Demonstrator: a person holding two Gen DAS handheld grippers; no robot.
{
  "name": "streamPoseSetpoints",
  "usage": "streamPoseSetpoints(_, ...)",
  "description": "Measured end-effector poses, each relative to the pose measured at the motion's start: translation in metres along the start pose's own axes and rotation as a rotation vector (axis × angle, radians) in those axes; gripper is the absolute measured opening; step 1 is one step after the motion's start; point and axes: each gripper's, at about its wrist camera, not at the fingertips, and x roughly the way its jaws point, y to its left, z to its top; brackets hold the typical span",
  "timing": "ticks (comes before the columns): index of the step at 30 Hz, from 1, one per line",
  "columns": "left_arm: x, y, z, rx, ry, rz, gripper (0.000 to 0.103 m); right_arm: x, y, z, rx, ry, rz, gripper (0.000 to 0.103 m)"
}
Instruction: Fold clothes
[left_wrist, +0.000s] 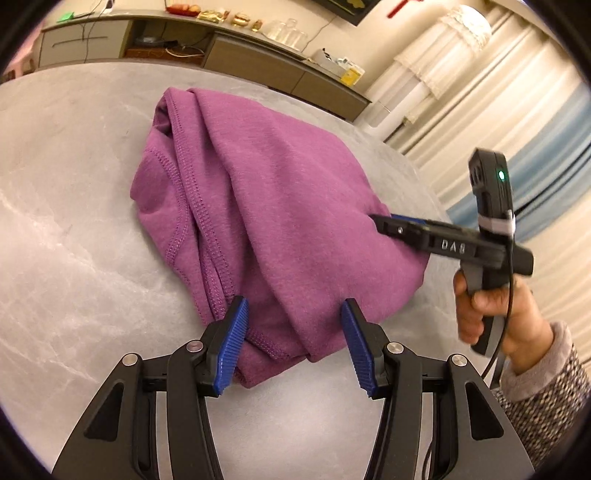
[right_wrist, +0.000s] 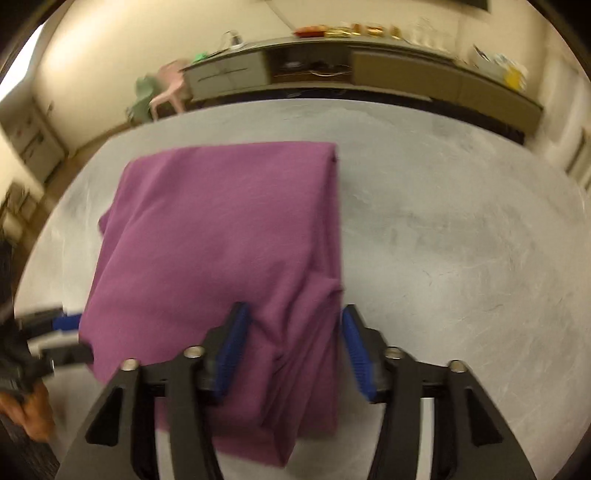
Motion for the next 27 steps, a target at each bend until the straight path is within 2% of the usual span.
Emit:
streamPoseSetpoints(1, -0.002, 0.001, 0.001, -0.012, 0.003, -0.005, 0.055, -0.002, 0.002, 0.003, -0.013, 0.01, -0.01, 0.055)
streamPoseSetpoints(3, -0.008, 0.006, 0.005, -0.046, 0.004, -0.012, 0.056, -0.02, 0.007, 0.011, -0.052, -0.022, -0.074, 0.046)
streamPoseSetpoints(5, -0.012, 0.015, 0.002, -0.077, 0.012, -0.033, 0.057, -0.033, 0.007, 0.01, -0.028, -0.064, -0.033, 0.045)
streamPoseSetpoints(8, -0.008, 0.025, 0.001, -0.103, 0.027, -0.06, 0.057, -0.038, -0.004, -0.005, 0.053, -0.06, 0.018, 0.045)
streamPoseSetpoints(10, -0.007, 0.027, 0.003, -0.112, 0.036, -0.061, 0.057, -0.047, -0.01, -0.024, 0.131, -0.066, 0.078, 0.049)
streamPoseSetpoints(12, -0.009, 0.028, 0.002, -0.116, 0.04, -0.05, 0.057, -0.052, -0.022, -0.049, 0.292, -0.061, 0.172, 0.054)
streamPoseSetpoints(14, -0.018, 0.019, 0.003, -0.087, 0.012, 0.006, 0.056, -0.055, -0.03, -0.062, 0.436, -0.05, 0.297, 0.067)
streamPoseSetpoints(16, -0.032, -0.003, 0.006, 0.014, -0.053, 0.101, 0.057, -0.054, -0.032, -0.064, 0.516, -0.024, 0.396, 0.072)
streamPoseSetpoints(18, -0.047, -0.037, 0.006, 0.187, -0.141, 0.191, 0.057, -0.048, -0.031, -0.062, 0.539, -0.006, 0.418, 0.072)
streamPoseSetpoints(19, -0.052, -0.051, 0.001, 0.253, -0.163, 0.195, 0.061, -0.044, -0.031, -0.061, 0.543, -0.009, 0.421, 0.075)
streamPoseSetpoints(21, -0.041, -0.081, -0.003, 0.384, -0.15, 0.188, 0.066, -0.033, -0.031, -0.058, 0.557, -0.007, 0.44, 0.076)
streamPoseSetpoints(24, -0.011, -0.115, -0.021, 0.56, -0.095, 0.231, 0.066, -0.014, -0.03, -0.052, 0.592, -0.004, 0.496, 0.076)
streamPoseSetpoints(25, 0.001, -0.126, -0.026, 0.617, -0.072, 0.245, 0.066, -0.011, -0.028, -0.05, 0.595, -0.011, 0.499, 0.074)
streamPoseSetpoints(26, 0.017, -0.139, -0.027, 0.673, -0.049, 0.254, 0.067, -0.009, -0.026, -0.046, 0.592, -0.025, 0.503, 0.063)
streamPoseSetpoints(27, 0.031, -0.15, -0.029, 0.731, -0.034, 0.273, 0.066, -0.008, -0.024, -0.042, 0.586, -0.036, 0.506, 0.058)
